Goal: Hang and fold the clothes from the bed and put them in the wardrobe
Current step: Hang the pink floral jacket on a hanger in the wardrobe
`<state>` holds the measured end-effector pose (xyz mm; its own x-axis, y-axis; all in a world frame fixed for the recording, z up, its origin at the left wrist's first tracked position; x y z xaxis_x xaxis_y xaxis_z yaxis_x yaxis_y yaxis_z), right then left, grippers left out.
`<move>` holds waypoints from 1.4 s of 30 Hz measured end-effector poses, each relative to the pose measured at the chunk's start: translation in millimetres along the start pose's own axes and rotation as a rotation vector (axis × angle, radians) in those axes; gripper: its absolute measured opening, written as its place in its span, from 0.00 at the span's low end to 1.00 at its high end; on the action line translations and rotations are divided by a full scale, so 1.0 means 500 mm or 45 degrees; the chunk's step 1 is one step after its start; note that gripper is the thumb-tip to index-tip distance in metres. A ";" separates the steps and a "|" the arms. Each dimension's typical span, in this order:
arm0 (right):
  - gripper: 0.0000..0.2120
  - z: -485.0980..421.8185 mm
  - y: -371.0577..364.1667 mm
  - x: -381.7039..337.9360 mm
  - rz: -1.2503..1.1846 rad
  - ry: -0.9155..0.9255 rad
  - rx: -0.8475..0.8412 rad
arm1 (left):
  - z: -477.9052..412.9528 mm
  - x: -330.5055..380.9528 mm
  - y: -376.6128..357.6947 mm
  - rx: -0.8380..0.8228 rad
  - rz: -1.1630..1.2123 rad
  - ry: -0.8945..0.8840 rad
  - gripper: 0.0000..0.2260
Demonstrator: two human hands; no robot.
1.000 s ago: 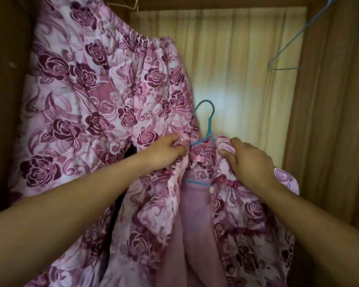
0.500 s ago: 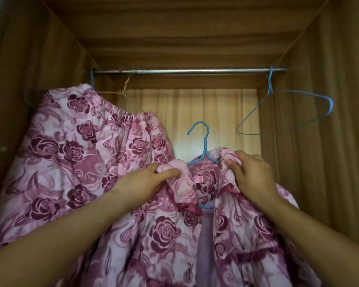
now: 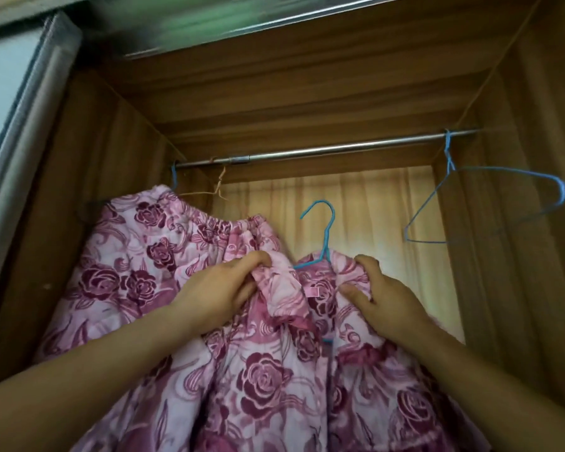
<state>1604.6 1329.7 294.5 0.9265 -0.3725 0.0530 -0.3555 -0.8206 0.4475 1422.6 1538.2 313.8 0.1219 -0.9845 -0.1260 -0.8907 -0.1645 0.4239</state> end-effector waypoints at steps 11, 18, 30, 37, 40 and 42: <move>0.18 -0.060 -0.073 0.029 0.162 0.151 0.265 | -0.085 0.033 -0.036 -0.219 0.022 -0.086 0.14; 0.18 -0.175 -0.097 0.100 0.013 0.028 0.324 | -0.108 -0.049 -0.045 -0.307 -0.695 -0.041 0.17; 0.22 -0.444 -0.188 0.101 -0.173 -0.153 0.203 | -0.325 -0.126 -0.010 -0.249 -0.976 0.131 0.23; 0.20 -0.543 -0.192 0.070 -0.163 -0.289 0.177 | -0.386 -0.148 0.050 -0.203 -1.113 0.117 0.23; 0.18 -0.573 -0.185 0.035 -0.259 -0.266 0.251 | -0.394 -0.157 0.099 -0.118 -1.156 0.147 0.22; 0.17 -0.587 -0.186 0.004 -0.312 -0.203 0.294 | -0.393 -0.166 0.126 -0.108 -1.183 0.194 0.22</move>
<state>1676.0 1532.6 514.9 0.9633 -0.2003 -0.1786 -0.1604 -0.9633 0.2153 1442.5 1597.7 526.9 0.8281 -0.4532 -0.3301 -0.3741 -0.8851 0.2769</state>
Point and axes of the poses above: each hand's wrist, its own z-axis away from the middle knuckle, its own y-axis out of the back of the hand, x = y × z, the point moved 8 cm from there along -z, towards the middle knuckle, and after that the axes turned 9 degrees about y, right-handed, at the moved point
